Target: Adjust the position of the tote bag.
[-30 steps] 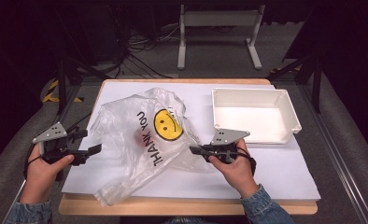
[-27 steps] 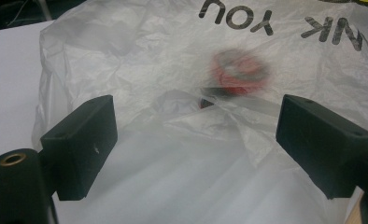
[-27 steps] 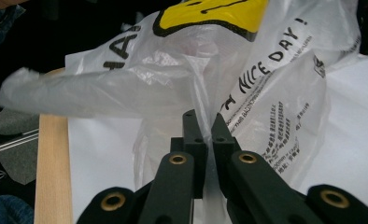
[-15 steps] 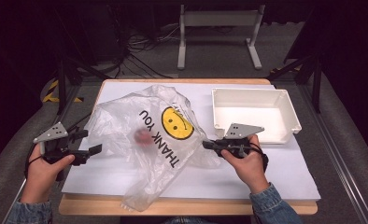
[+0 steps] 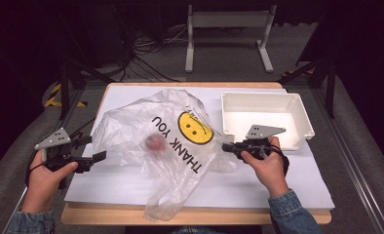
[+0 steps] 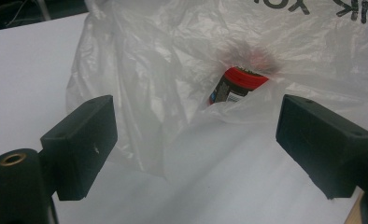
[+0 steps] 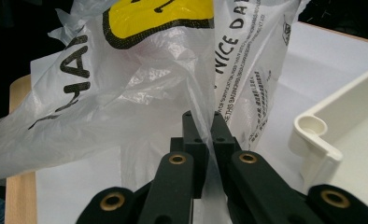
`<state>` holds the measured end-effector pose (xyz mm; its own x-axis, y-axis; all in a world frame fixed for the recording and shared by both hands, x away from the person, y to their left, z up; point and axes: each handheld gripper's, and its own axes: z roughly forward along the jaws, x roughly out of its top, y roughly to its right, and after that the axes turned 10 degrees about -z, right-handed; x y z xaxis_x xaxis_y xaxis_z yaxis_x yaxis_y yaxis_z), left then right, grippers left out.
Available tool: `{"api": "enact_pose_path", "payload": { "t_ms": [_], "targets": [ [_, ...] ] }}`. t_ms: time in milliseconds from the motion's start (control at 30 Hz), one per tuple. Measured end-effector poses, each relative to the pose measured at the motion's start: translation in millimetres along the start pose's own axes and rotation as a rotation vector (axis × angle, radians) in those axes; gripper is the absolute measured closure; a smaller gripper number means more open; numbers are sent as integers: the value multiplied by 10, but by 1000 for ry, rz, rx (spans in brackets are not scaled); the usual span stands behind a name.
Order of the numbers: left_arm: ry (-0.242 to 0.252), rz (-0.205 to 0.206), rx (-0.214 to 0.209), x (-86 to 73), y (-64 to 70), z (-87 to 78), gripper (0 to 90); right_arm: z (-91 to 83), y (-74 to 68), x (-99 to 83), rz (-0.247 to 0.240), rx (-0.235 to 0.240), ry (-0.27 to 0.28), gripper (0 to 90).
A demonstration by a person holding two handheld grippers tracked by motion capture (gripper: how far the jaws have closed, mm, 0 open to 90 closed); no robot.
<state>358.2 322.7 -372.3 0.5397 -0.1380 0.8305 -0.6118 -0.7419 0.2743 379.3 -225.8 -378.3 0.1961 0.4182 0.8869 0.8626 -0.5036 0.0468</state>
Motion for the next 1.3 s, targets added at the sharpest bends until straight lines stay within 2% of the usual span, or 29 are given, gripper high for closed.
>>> {"api": "enact_pose_path", "payload": {
  "t_ms": [200,500,800,1000,1200,1300],
  "targets": [
    [-5,3,-1,2,1,2,134,-16,86,-78,28,6,-14,888],
    [-12,-3,-4,-10,1,36,134,7,227,-247,83,-14,-41,880],
    [-15,-3,-5,-14,-1,48,133,63,307,-391,134,-17,-96,871],
    [-16,-2,-6,-14,3,57,133,91,328,-446,153,-18,-133,866],
    [-17,1,-6,-12,5,60,133,102,331,-457,158,-20,-142,850],
    [-19,-1,-7,-13,8,61,133,91,320,-432,153,-17,-152,790]
  ]
}}
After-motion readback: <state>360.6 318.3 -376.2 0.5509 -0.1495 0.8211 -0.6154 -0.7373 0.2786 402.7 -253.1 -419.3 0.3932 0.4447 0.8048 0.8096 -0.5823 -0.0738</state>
